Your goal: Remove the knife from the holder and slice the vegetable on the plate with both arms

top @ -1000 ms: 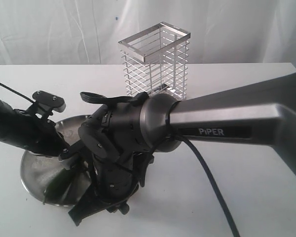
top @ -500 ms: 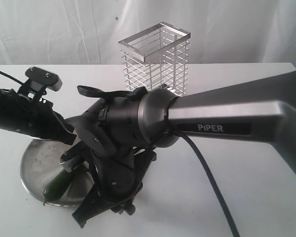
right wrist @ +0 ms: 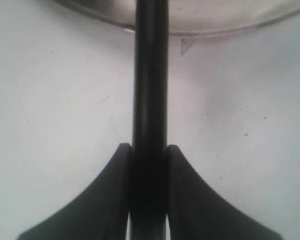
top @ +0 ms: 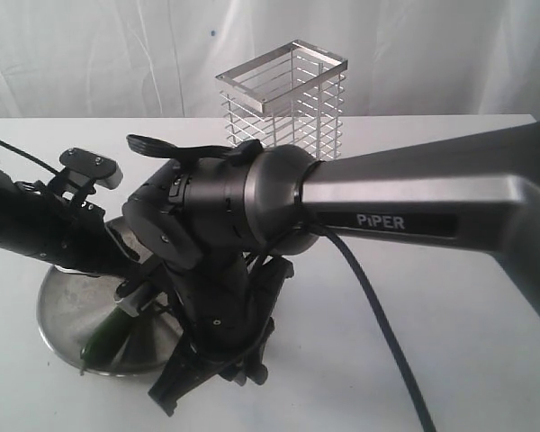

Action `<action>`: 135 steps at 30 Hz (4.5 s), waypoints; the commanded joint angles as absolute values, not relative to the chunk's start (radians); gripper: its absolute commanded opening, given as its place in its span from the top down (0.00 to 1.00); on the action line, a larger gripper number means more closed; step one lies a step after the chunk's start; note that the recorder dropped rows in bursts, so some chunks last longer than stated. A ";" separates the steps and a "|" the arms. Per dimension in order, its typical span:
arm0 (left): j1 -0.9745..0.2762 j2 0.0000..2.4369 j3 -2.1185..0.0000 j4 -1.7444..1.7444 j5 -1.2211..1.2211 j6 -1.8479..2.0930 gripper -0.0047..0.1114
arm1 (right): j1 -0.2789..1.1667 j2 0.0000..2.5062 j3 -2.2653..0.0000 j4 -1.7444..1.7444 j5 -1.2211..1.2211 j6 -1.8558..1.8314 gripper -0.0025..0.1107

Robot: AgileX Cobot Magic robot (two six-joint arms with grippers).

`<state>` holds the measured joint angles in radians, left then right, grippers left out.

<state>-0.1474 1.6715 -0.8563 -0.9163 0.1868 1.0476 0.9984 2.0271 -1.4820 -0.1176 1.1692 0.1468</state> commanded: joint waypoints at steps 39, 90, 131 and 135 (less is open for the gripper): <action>-0.153 1.668 -0.851 -0.991 0.219 1.048 0.76 | 0.997 2.173 -1.674 -0.131 1.160 0.048 0.98; 0.080 1.603 -0.851 -1.004 0.298 0.761 0.96 | 0.997 2.296 -1.922 -0.158 1.221 -0.049 0.98; 0.080 1.603 -0.851 -1.031 0.211 0.669 0.96 | 0.970 2.296 -1.918 -0.250 1.221 -0.155 0.98; 0.080 1.603 -0.851 -1.031 0.211 0.669 0.96 | 0.970 2.296 -1.918 -0.246 1.221 -0.155 0.98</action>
<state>0.0796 1.6118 -0.8582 -1.0127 0.1966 0.6731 0.9714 2.3021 -1.9141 -0.2493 1.2199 -0.1430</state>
